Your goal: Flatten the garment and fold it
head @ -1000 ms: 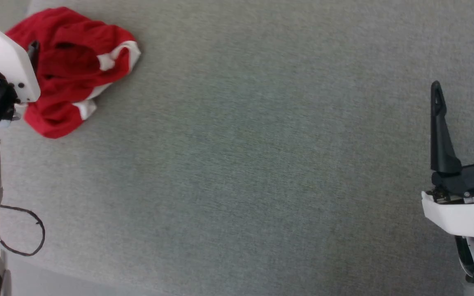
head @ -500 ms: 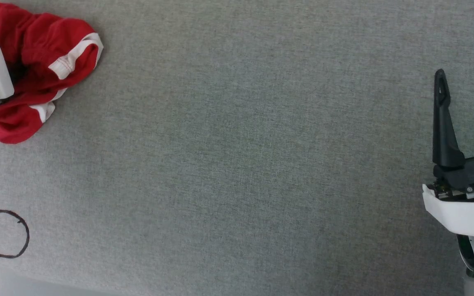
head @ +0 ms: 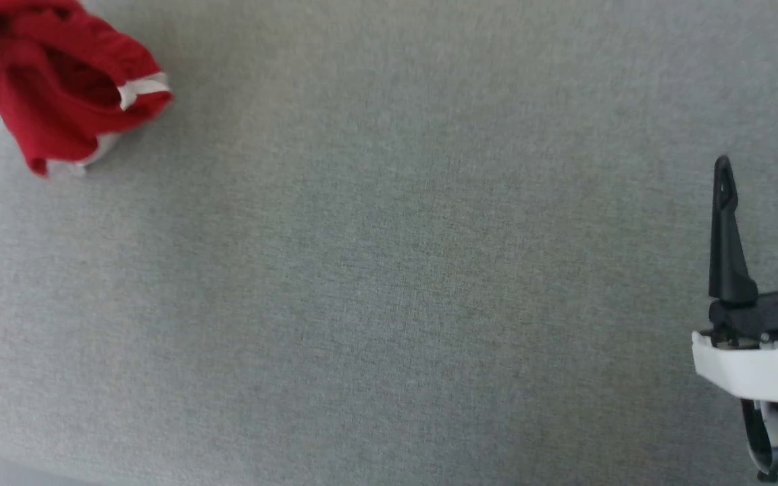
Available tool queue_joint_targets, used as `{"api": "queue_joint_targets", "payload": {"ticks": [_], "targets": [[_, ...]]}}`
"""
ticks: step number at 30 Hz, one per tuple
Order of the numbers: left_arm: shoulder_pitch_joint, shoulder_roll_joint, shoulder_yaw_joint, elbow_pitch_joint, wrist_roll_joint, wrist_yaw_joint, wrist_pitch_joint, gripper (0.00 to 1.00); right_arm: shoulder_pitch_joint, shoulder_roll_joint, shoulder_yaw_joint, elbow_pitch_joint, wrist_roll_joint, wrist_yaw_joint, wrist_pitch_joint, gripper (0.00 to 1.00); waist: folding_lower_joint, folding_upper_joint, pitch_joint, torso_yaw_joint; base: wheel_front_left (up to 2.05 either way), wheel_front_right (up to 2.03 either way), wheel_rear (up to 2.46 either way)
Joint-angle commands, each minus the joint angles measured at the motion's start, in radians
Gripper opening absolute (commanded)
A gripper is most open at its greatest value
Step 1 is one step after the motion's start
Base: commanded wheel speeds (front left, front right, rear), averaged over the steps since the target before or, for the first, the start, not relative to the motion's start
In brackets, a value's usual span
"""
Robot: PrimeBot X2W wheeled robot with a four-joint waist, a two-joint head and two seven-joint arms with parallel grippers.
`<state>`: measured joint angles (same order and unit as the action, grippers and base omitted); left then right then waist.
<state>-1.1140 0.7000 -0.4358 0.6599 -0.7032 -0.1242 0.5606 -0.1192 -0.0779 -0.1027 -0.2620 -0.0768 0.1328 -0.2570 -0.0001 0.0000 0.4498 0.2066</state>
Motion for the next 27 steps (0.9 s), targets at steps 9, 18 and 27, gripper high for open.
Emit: {"api": "queue_joint_targets", "payload": {"ticks": [9, 18, 27], "targets": [[-0.139, -0.033, -0.211, -0.191, -0.011, -0.006, -0.016, 0.0, 0.039, 0.026, -0.004, 0.021, 0.018, -0.002, -0.005, 1.0, 0.0001, 0.0, -0.183, -0.083, 0.0, 0.0, 0.0], [-0.203, -0.167, -0.412, -0.278, -0.105, -0.006, -0.044, 0.0, 0.065, 0.027, 0.0, 0.041, 0.077, -0.002, -0.005, 1.0, 0.0001, 0.0, -0.229, -0.234, 0.0, 0.0, 0.0], [-0.111, -0.303, -0.687, -0.215, -0.177, -0.006, -0.116, 0.0, 0.073, 0.028, -0.008, 0.051, 0.091, -0.002, -0.005, 1.0, 0.0001, 0.0, -0.244, -0.358, 0.0, 0.0, 0.0]]}}
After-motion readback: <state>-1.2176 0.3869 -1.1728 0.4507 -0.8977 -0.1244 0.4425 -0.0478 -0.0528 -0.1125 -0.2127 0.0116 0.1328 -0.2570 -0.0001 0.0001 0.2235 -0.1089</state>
